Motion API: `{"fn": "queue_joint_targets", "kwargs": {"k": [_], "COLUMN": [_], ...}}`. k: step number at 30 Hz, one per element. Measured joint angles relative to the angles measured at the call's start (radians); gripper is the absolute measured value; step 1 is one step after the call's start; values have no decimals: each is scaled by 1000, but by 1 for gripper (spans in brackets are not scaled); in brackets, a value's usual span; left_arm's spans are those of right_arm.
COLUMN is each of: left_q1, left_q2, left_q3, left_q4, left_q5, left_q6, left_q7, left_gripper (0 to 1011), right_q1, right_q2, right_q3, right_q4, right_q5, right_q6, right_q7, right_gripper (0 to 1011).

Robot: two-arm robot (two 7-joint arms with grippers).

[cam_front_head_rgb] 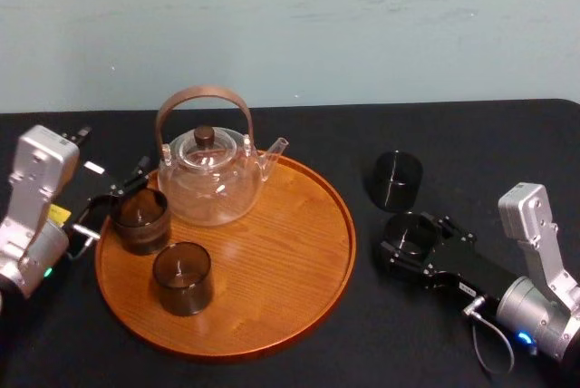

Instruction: Pick up the glass from the table and place it on the tray.

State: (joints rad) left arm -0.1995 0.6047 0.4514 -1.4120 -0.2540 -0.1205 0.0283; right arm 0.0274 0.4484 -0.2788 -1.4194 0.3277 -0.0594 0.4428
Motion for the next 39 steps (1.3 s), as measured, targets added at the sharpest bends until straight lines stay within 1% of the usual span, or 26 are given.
{"fn": "queue_joint_targets", "kwargs": {"k": [13,18,25,32,39], "left_q1": [0,0,0,0,0], "left_q2": [0,0,0,0,0], "left_q3": [0,0,0,0,0], "left_q4": [0,0,0,0,0], "left_q5": [0,0,0,0,0], "left_q6": [0,0,0,0,0], "left_q7": [0,0,0,0,0], "left_gripper": [1001,1001,1002,1001,1002], "right_q1": [0,5,6,19,45], "right_q2": [0,-1,7,11,-2], "right_q3": [0,-1,-5,-27,-71], "right_q4": [0,7,-29,-71,-83], "right_q5": [0,7,6,4,0], "right_q6": [-1,-15,-28,-30,-36], "right_q7": [0,12,20,40,67], "right_gripper": [904,904,904,904,904]}}
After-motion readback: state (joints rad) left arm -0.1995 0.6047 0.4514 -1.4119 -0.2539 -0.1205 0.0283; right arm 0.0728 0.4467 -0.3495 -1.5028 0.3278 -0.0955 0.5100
